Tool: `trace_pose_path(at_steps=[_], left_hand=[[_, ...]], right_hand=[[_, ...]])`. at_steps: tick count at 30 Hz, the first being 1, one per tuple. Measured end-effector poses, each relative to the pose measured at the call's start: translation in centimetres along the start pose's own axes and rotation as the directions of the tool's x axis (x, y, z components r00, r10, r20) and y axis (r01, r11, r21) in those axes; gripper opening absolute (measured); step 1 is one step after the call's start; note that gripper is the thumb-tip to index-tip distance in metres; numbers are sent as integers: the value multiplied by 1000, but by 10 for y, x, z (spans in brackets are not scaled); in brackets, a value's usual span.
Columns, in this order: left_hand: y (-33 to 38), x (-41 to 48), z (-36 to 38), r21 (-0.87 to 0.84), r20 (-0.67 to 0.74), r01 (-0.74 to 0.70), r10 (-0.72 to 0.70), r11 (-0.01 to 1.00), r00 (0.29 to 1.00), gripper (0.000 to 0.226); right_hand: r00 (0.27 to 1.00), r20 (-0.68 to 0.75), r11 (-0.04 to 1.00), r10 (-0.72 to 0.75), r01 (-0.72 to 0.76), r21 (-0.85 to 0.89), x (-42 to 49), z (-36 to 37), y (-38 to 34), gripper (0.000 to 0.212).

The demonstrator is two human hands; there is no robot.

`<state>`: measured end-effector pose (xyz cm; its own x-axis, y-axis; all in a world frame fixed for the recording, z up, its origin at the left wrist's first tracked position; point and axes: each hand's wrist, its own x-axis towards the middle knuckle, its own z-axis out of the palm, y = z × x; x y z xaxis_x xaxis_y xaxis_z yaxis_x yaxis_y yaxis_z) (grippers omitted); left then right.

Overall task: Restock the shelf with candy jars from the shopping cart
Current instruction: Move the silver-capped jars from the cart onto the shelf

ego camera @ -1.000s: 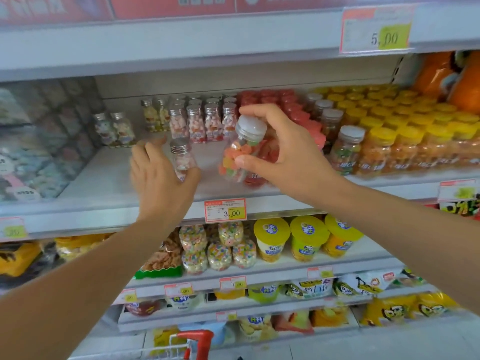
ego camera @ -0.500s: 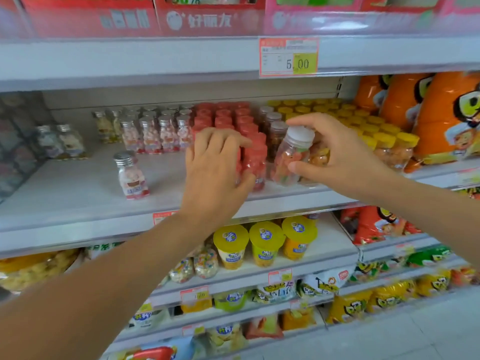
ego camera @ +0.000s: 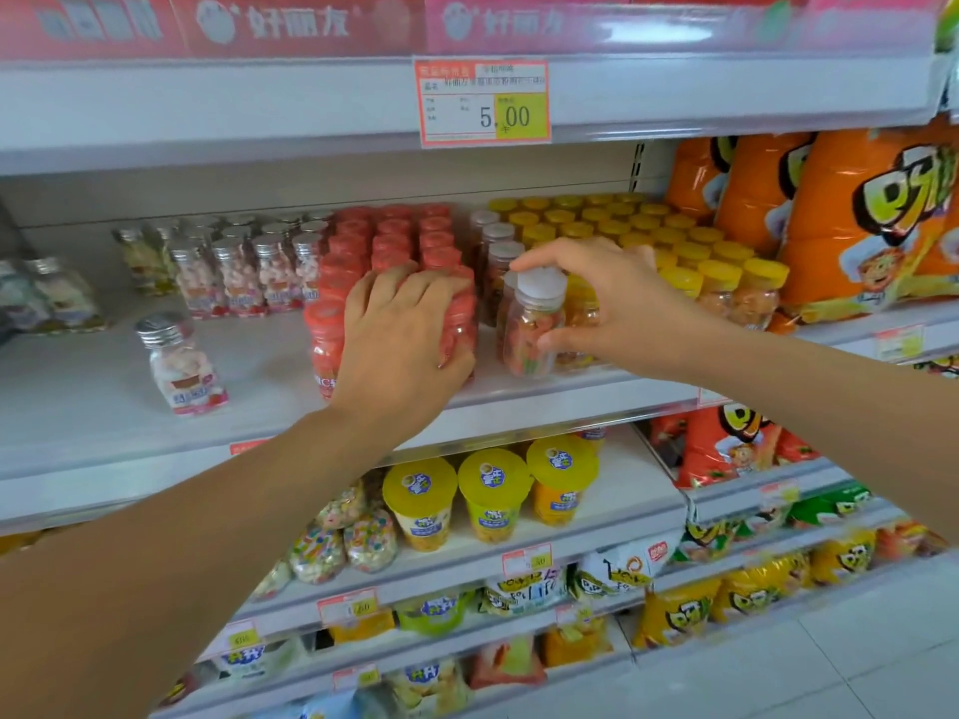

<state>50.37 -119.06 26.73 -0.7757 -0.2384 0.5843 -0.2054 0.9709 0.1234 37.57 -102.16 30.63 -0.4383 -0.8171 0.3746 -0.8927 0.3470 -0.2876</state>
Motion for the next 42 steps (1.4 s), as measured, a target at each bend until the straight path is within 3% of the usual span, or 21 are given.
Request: trace_pose_path(at_steps=[8, 13, 20, 23, 31, 34, 38, 42], left_hand=[[0, -1, 5, -29, -8, 16, -17, 999, 1000, 58], [2, -3, 7, -36, -25, 28, -29, 999, 999, 57], [2, -5, 7, -38, -31, 16, -17, 999, 999, 57], [2, -5, 7, -46, -32, 18, -19, 999, 999, 58], [4, -5, 7, -40, -25, 6, -7, 999, 1000, 58], [2, -8, 5, -18, -60, -12, 11, 1000, 998, 58], [-9, -19, -16, -54, -248, 5, -18, 999, 968, 43], [-47, -45, -50, -93, -429, 145, -171, 985, 887, 26]], right_hand=[[980, -198, 965, 26, -76, -251, 20, 15, 1, 63], [983, -182, 904, 26, -101, -417, 22, 25, 2, 70], [984, -175, 937, -18, -44, -346, 19, 17, 7, 45], [983, -182, 917, -27, -48, -395, 19, 13, 10, 36], [977, -214, 878, 23, -122, -463, 22, 16, 8, 55], [958, -286, 889, -1, -130, -439, 19, 17, 5, 60], [913, -377, 948, -157, 32, -315, 18, 19, -23, 41], [891, -354, 958, -285, 272, -89, 25, 35, -77, 24]])
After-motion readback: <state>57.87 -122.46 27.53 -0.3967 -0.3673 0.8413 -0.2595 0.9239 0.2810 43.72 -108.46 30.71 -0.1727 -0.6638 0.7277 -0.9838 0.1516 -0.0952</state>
